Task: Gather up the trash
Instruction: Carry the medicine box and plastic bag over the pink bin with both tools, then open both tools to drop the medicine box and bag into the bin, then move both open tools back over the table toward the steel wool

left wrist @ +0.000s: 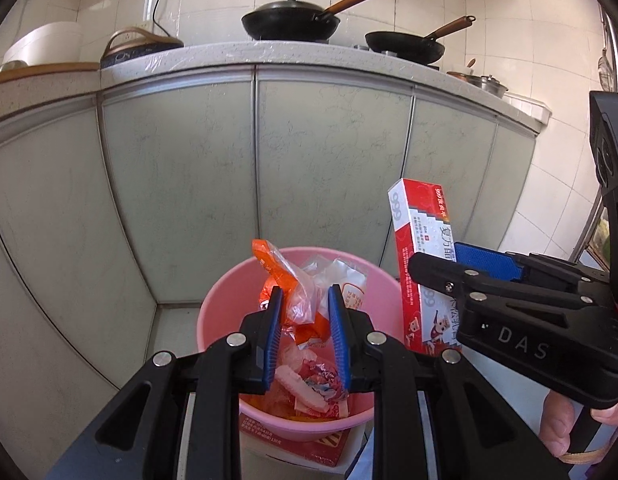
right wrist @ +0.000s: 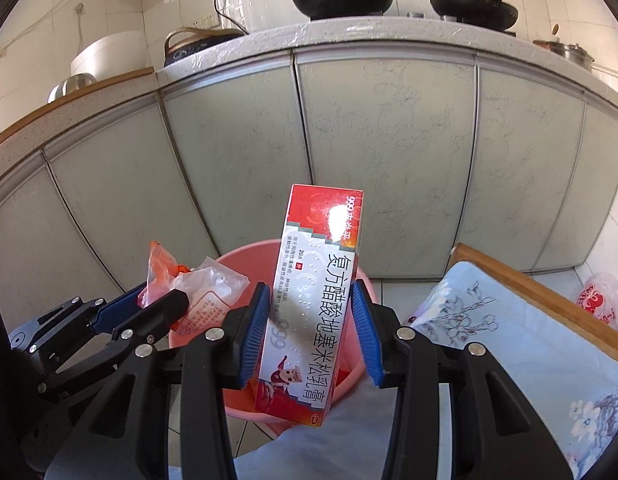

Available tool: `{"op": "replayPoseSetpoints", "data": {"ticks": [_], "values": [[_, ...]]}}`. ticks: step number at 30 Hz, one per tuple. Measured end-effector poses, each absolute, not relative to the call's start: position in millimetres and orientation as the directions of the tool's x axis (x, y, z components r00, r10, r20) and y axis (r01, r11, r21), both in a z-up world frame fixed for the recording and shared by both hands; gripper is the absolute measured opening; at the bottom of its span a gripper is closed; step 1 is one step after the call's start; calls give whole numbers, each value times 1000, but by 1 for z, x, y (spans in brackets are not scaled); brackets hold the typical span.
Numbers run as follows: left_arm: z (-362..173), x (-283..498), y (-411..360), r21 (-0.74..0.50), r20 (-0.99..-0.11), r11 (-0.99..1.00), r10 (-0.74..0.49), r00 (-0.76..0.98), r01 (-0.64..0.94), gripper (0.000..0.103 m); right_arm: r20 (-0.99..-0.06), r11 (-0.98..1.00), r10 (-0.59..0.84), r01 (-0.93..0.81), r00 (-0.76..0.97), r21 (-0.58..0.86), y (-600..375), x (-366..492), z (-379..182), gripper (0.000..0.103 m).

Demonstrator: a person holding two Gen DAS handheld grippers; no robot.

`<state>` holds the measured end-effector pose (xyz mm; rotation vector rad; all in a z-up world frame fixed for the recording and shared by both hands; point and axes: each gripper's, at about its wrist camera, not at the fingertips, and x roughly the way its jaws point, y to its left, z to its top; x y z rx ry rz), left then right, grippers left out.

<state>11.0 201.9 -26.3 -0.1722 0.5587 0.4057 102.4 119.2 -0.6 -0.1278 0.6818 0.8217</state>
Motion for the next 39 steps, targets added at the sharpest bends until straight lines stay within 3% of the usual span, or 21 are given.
{"op": "replayPoseSetpoints", "data": {"ticks": [11, 13, 15, 39], "values": [[-48, 20, 217, -69, -621, 893, 311, 720, -445, 26, -663, 677, 626, -708, 411, 200, 140, 119, -28, 43], [-50, 22, 220, -78, -631, 891, 303, 714, -447, 29, -669, 675, 624, -709, 404, 202, 142, 120, -30, 43], [-51, 22, 222, -92, -636, 887, 298, 712, -454, 39, -672, 675, 625, -709, 399, 207, 144, 121, -30, 43], [-30, 7, 209, -97, -601, 895, 296, 742, -436, 39, -662, 678, 636, -698, 397, 233, 123, 117, -18, 45]]}}
